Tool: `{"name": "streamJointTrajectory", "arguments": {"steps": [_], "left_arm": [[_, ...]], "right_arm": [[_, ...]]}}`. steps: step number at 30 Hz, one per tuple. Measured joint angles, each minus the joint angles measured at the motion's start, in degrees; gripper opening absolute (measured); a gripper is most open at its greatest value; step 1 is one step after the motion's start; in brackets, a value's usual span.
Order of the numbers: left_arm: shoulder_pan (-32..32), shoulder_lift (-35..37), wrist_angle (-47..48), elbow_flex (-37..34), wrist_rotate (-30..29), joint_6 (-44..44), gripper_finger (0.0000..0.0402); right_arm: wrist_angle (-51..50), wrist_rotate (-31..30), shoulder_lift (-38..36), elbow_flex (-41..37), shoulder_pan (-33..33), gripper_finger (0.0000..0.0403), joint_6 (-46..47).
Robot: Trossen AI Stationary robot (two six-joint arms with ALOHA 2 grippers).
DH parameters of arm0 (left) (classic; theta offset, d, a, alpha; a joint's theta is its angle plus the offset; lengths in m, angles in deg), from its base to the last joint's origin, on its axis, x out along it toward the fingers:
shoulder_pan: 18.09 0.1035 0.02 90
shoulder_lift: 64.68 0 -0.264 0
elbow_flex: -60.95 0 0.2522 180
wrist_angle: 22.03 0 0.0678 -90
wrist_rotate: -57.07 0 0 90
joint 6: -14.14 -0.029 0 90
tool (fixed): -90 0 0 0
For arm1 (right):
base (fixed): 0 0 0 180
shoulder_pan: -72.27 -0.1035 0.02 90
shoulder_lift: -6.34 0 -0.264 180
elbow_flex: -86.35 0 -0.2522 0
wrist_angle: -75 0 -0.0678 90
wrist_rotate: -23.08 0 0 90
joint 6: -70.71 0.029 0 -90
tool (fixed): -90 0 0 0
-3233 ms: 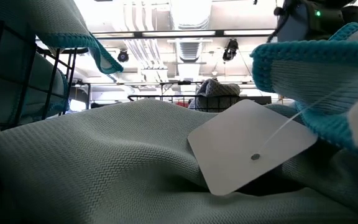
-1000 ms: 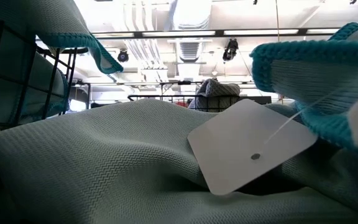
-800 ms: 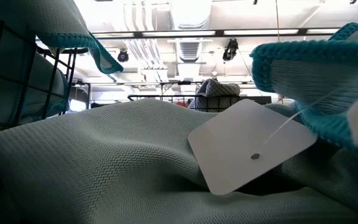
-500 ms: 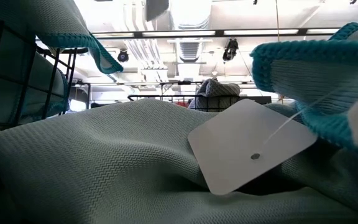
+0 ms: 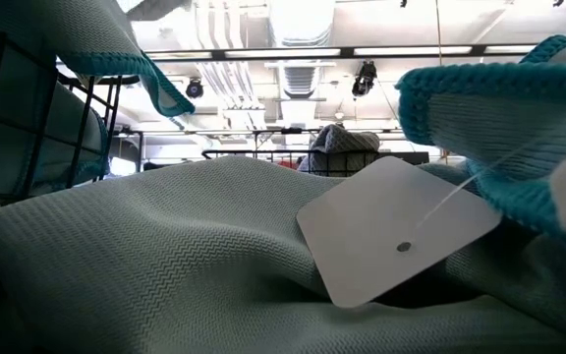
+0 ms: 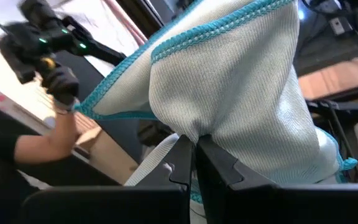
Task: Sort microfiber towel by color & place in baskets
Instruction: Put the right blue microfiber cloth into the bottom wire basket
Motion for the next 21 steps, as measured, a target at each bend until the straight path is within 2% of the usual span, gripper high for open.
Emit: {"name": "streamJointTrajectory", "arguments": {"steps": [8, 21], "left_arm": [[0.0, 0.0, -0.3, 0.0, 0.0, 0.0, 0.0], [0.0, 0.0, -0.4, 0.0, 0.0, 0.0, 0.0]], "right_arm": [[-4.0, 0.1, 4.3, 5.5, 0.0, 0.0013, -0.1], [-4.7, 0.1, 7.1, 5.6, 0.0, 0.0016, 1.6]]}}
